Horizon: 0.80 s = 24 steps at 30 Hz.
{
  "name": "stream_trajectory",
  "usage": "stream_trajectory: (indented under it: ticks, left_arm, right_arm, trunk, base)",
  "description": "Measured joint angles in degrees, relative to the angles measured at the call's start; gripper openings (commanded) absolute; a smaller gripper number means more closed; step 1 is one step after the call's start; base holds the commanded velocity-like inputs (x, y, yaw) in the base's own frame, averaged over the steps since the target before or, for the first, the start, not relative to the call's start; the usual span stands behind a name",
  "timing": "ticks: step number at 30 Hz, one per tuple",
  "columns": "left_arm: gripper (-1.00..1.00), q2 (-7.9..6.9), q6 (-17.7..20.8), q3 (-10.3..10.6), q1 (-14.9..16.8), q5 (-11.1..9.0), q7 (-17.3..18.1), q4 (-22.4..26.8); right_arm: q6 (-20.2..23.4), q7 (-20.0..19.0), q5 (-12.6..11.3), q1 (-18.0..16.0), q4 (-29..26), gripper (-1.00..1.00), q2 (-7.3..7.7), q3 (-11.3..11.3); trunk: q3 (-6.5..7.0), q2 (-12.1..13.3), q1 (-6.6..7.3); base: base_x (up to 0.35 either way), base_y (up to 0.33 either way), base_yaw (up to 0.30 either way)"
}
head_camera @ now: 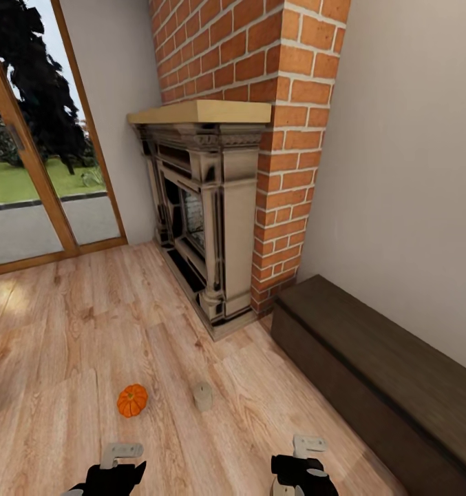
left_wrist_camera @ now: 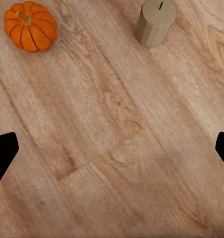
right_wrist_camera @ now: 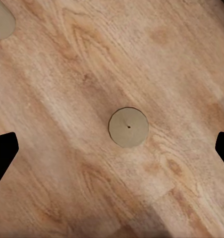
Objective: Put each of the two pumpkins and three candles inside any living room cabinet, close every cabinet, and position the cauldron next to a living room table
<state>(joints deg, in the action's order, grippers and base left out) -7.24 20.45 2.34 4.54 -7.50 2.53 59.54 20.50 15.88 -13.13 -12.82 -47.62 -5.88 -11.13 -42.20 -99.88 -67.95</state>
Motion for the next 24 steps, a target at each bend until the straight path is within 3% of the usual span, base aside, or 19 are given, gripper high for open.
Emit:
stream_trajectory:
  ticks: [13, 19, 24]
  left_arm:
    - [1.00, 0.00, -0.1, -0.1, -1.0, -0.2, 0.1, 0.9]
    - [1.00, 0.00, 0.1, -0.2, -2.5, -2.2, 0.1, 3.2]
    - [1.00, -0.01, -0.2, -0.2, -2.9, -2.6, 0.1, 3.5]
  right_arm:
    - [-2.0, 0.0, -0.2, -1.0, 0.0, 1.00, -0.02, 0.1]
    - [1.4, -0.2, -3.0, -4.6, 0.8, 1.00, 0.12, 0.2]
    - [-0.2, -0.6, -3.6, -5.1, 1.0, 1.00, 0.13, 0.0]
  trunk:
    - [-2.33, -5.2, -2.86]
    - [-3.41, -7.6, -4.17]
    - [-4.31, -9.6, -5.27]
  base:
    - [0.000, 0.000, 0.000]
    - [0.000, 0.000, 0.000]
    - [0.000, 0.000, 0.000]
